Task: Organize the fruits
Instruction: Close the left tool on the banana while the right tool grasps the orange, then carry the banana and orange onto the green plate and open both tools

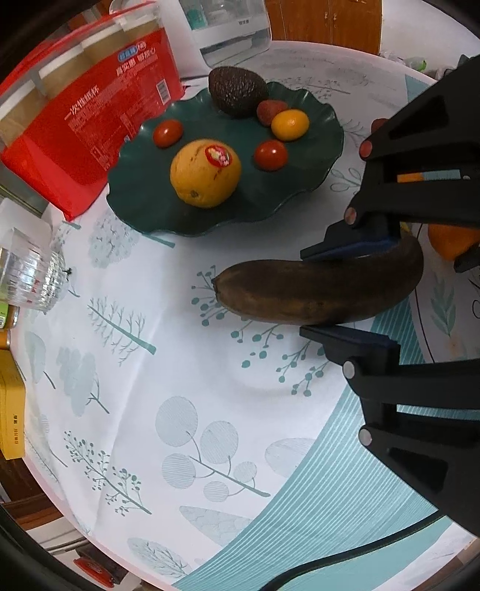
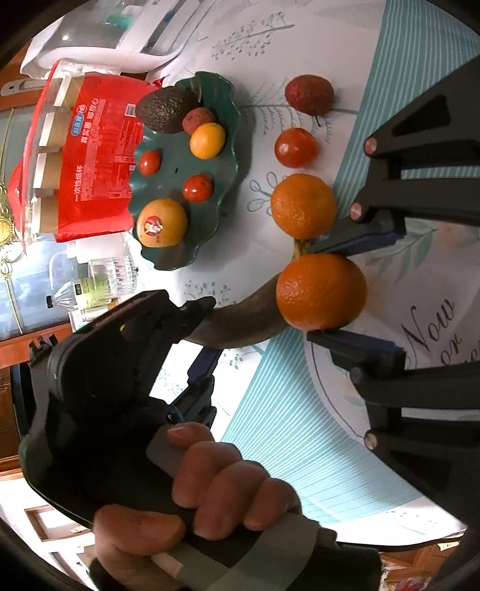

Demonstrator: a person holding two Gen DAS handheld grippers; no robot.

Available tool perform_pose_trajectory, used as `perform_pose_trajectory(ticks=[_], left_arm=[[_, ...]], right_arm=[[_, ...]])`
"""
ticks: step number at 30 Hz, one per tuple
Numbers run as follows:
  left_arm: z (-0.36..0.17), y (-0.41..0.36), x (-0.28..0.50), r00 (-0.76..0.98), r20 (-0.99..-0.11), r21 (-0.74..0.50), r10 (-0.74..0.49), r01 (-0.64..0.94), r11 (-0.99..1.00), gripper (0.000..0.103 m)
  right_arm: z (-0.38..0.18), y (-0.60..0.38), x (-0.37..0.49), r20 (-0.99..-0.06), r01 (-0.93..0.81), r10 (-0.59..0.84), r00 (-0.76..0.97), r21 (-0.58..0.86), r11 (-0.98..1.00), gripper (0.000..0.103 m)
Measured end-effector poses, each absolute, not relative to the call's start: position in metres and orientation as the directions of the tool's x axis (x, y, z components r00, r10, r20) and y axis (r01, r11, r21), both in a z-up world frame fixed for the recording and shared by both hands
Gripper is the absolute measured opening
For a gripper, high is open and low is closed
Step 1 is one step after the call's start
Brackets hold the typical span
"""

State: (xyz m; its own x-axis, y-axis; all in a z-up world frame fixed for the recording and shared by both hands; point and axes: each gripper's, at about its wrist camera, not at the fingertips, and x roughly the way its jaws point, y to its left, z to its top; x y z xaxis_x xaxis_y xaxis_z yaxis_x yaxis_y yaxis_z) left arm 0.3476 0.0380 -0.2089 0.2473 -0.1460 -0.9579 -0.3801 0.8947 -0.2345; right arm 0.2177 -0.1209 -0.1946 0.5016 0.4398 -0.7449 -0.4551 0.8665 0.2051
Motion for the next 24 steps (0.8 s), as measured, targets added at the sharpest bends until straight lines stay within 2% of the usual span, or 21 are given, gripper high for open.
perform_pose_trajectory(ticks=[9,24], left_arm=[[-0.174,0.041,0.332,0.312,-0.937,-0.263,-0.157,-0.334,0.905,0.031],[-0.100,0.033,0.344,0.422,-0.897,-0.231,-0.133,-0.191,0.954,0.031]], right_arm=[[-0.172,-0.133,0.219,-0.719,-0.422,0.426,0.549,0.201,0.884,0.038],[-0.142,-0.159,0.237,-0.661,-0.348,0.352,0.663,0.143,0.926,0.038]])
